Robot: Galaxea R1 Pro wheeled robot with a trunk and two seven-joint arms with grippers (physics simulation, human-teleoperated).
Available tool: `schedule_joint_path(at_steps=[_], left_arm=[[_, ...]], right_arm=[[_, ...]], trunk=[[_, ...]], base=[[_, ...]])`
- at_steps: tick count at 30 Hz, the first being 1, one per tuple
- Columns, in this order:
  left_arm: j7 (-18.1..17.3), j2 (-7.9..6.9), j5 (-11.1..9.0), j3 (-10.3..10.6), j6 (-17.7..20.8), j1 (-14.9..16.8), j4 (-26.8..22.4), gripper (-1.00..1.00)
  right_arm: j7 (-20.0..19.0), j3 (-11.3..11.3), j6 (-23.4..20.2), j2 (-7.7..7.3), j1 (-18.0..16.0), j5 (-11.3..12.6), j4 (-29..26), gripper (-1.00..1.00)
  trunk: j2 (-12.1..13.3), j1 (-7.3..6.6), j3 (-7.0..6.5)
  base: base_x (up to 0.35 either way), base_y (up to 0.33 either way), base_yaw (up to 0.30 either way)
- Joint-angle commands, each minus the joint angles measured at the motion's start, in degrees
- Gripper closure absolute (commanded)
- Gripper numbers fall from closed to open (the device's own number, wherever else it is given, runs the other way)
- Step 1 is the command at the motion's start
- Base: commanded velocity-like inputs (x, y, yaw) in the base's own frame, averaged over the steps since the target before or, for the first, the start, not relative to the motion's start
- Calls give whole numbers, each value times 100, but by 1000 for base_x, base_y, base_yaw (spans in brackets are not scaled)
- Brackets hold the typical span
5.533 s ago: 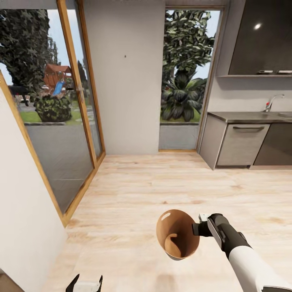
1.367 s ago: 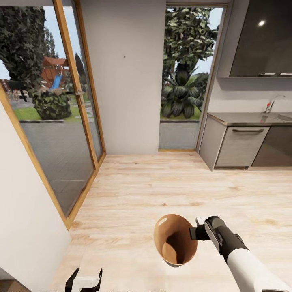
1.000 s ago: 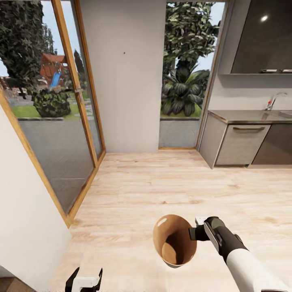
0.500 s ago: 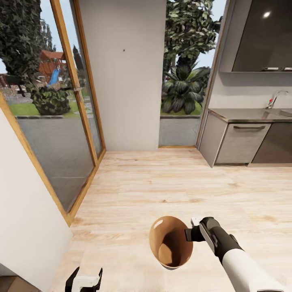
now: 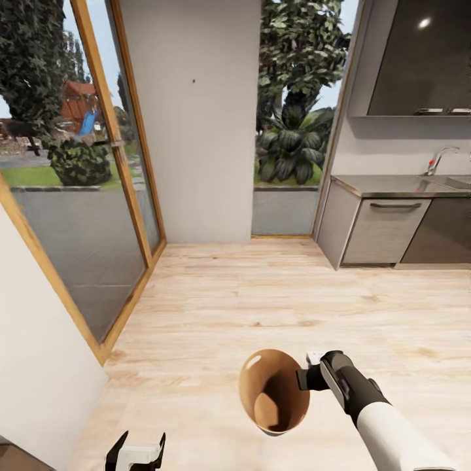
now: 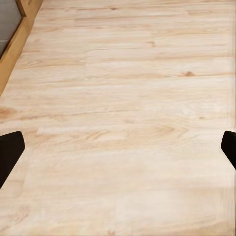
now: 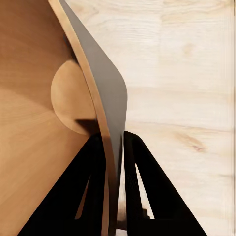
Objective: Put the three can of soda from the living room inside the tash can in the kitchen.
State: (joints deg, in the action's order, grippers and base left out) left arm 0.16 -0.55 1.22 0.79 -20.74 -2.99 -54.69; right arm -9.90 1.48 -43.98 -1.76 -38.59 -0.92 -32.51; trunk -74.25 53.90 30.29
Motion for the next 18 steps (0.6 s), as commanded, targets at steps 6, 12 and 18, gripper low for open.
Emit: schedule_joint_path(at_steps=[6,12,18], left_arm=[[2,-6,1,0,0,0,-6,-100],[5,-3,1,0,0,-7,-14,-100],[3,-5,1,0,0,-9,-21,-100]], right_arm=[[-31,-7,0,16,9,82,-1,100],[-37,-3,18,24,23,83,-1,100],[-40,1,26,73,34,76,-1,100]], trunk=[[0,0,-1],[0,0,-1],[0,0,-7]], base=[[0,-288,0],[0,-291,0],[0,-291,90]])
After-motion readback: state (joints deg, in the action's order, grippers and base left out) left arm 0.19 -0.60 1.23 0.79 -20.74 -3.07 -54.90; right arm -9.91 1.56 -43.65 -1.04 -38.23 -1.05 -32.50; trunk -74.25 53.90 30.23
